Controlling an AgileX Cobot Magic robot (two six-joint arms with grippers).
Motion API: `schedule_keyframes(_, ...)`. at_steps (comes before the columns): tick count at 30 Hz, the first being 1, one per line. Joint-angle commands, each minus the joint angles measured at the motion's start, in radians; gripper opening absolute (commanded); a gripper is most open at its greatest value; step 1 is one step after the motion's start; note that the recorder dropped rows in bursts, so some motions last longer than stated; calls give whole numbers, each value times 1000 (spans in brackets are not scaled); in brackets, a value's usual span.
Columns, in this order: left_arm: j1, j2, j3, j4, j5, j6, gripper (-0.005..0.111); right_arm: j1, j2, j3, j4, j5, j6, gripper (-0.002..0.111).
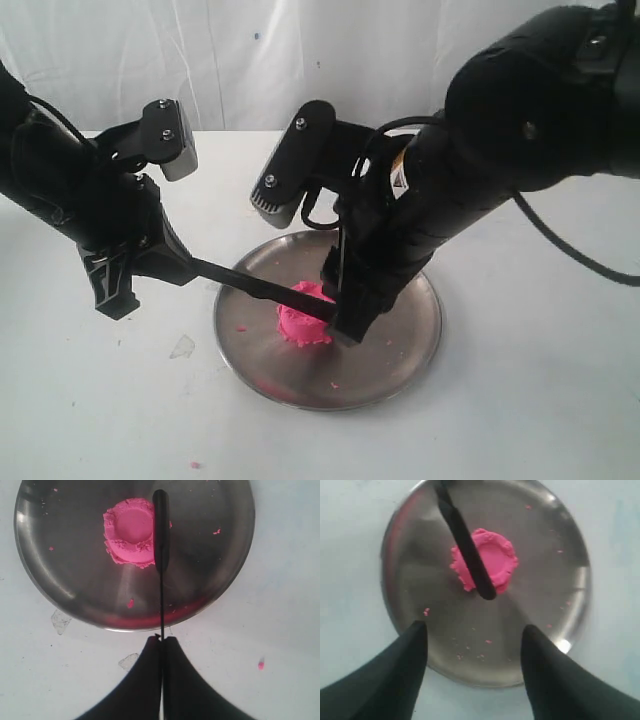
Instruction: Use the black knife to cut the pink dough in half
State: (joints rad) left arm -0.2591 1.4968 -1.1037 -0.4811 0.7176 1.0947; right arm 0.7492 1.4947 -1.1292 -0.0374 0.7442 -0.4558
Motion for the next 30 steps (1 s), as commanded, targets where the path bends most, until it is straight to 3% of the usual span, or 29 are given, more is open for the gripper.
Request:
schedule_keyframes(1, -4, -9, -3, -20, 9, 4, 0, -79, 69, 2, 328, -13, -334, 54)
schedule_keyframes(4, -4, -9, -3, -20, 9, 4, 0, -150, 107, 2, 493, -10, -458, 54)
schedule_keyframes(9, -4, -9, -3, -20, 11, 4, 0, -235, 107, 2, 503, -62, -457, 51)
schedule_keyframes(13, -4, -9, -3, -20, 13, 4, 0, -237, 95, 2, 487, -145, -431, 48)
schedule_keyframes(18, -4, -9, -3, -20, 14, 3, 0, -237, 93, 2, 489, -90, -398, 43)
schedule_keyframes(30, -4, -9, -3, -20, 11, 3, 0, -274, 216, 2, 690, 26, -812, 43)
